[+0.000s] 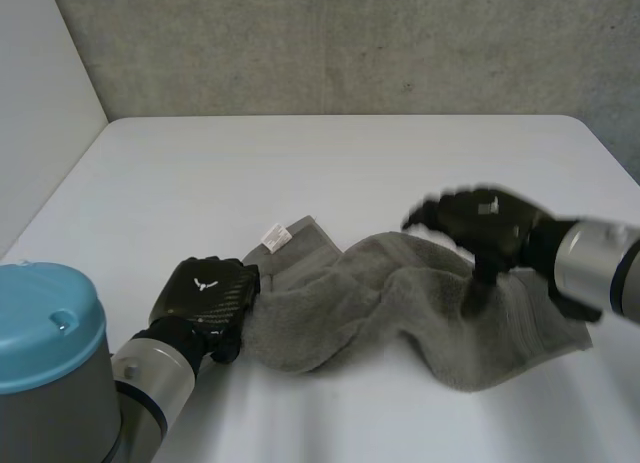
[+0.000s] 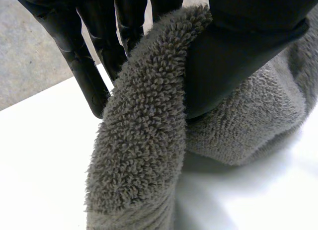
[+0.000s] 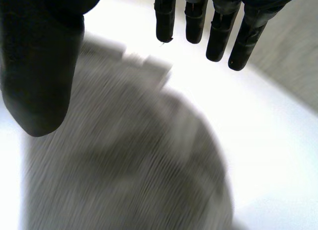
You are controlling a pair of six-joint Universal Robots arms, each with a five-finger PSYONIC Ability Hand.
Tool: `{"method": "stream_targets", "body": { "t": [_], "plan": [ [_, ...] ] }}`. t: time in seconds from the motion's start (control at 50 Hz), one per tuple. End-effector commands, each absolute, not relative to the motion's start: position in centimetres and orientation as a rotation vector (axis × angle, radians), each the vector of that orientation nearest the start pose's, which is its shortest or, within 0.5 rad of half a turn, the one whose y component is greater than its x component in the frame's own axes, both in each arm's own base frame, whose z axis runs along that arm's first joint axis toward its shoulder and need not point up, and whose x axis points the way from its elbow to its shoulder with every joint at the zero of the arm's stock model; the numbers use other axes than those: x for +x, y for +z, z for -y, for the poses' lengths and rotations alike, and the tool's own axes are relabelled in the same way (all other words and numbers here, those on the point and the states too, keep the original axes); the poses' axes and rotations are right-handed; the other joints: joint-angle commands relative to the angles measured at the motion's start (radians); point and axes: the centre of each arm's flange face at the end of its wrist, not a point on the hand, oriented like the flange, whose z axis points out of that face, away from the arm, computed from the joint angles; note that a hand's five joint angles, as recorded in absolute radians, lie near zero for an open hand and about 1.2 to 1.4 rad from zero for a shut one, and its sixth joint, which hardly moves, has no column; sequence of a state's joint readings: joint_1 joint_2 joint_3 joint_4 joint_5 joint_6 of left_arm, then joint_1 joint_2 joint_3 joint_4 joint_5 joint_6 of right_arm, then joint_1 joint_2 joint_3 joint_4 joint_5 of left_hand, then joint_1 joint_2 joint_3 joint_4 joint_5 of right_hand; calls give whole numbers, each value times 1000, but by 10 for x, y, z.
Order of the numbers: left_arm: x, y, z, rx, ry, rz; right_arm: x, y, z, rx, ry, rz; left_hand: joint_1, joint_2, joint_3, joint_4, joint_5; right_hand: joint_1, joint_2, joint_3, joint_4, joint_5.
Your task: Fold the towel.
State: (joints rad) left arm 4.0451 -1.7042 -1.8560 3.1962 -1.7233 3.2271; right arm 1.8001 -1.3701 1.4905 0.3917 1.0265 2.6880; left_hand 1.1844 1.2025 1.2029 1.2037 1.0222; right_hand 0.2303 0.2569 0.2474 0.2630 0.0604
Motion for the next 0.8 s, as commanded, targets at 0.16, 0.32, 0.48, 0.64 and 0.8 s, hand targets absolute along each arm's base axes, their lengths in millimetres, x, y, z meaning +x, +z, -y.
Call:
{"method": "stream_targets", "body": {
  "t": [0.16, 0.32, 0.48, 0.64, 0.8],
  "plan": [
    [-254, 215, 134, 932, -1972, -2503, 298, 237, 294, -971, -1338, -2042, 177, 159, 158, 158, 165, -56, -82, -73, -88, -60],
    [-250, 232, 128, 993, -2057, -2354, 341, 193, 297, -1122, -1091, -2070, 154, 135, 135, 134, 141, -56, -82, -73, -88, -60],
    [-254, 253, 141, 971, -2129, -2263, 371, 154, 258, -1459, -870, -2000, 156, 138, 138, 137, 144, 81, 54, 64, 48, 76],
    [-269, 300, 183, 848, -2315, -2093, 388, 220, 304, -1408, -1506, -1831, 156, 138, 138, 137, 144, 1166, 1139, 1149, 1133, 1161],
    [-304, 373, 240, 672, -2599, -1849, 347, 366, 373, -619, -2403, -1547, 154, 135, 135, 134, 141, 1166, 1139, 1149, 1133, 1161]
  ]
}}
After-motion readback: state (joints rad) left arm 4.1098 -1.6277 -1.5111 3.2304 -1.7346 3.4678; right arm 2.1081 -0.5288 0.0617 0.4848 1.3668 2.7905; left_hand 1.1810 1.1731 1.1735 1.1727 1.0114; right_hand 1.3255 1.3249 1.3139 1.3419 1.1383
